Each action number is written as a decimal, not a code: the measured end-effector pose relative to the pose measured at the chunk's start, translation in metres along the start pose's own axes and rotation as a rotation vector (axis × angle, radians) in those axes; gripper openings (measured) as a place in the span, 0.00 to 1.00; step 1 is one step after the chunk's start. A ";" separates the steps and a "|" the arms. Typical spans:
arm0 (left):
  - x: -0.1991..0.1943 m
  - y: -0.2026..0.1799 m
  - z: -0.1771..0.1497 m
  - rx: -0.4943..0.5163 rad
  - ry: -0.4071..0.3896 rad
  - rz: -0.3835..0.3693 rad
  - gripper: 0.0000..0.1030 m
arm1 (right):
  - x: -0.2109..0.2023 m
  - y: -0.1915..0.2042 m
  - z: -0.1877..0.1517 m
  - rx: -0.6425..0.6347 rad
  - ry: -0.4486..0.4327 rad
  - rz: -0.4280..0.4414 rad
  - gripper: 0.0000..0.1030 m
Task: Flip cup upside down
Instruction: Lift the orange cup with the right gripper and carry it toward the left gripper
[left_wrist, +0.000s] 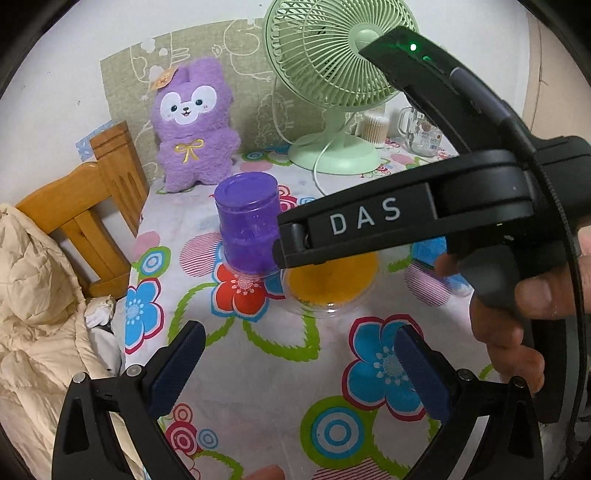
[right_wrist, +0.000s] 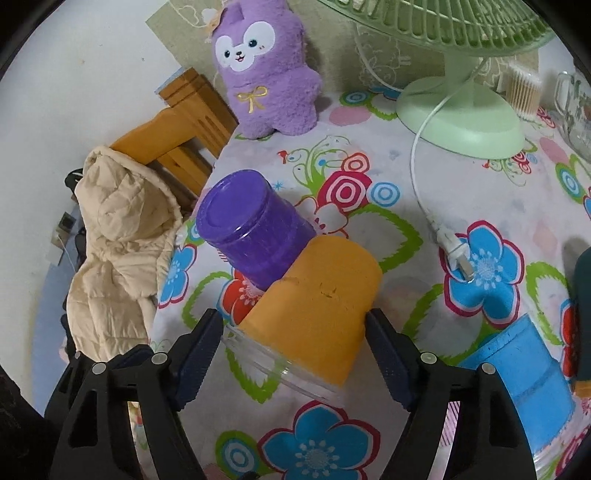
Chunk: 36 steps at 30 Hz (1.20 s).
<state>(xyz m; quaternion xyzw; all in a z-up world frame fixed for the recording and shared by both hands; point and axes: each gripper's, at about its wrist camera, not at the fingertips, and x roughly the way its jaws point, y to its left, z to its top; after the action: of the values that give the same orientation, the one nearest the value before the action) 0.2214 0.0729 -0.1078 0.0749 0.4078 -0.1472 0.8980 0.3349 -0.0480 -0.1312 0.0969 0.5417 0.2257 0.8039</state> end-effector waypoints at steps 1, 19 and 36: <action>0.000 0.000 0.000 -0.003 0.001 -0.003 1.00 | -0.001 -0.001 -0.001 0.001 -0.001 0.003 0.76; -0.038 -0.016 -0.018 -0.045 -0.035 -0.054 1.00 | -0.056 0.004 -0.042 -0.098 -0.023 0.068 0.75; -0.086 -0.069 -0.059 -0.067 -0.041 -0.132 1.00 | -0.113 0.015 -0.127 -0.294 -0.034 -0.014 0.75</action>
<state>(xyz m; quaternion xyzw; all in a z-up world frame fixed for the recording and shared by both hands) 0.1033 0.0401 -0.0829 0.0147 0.3980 -0.1935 0.8966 0.1798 -0.0986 -0.0821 -0.0220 0.4898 0.2954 0.8200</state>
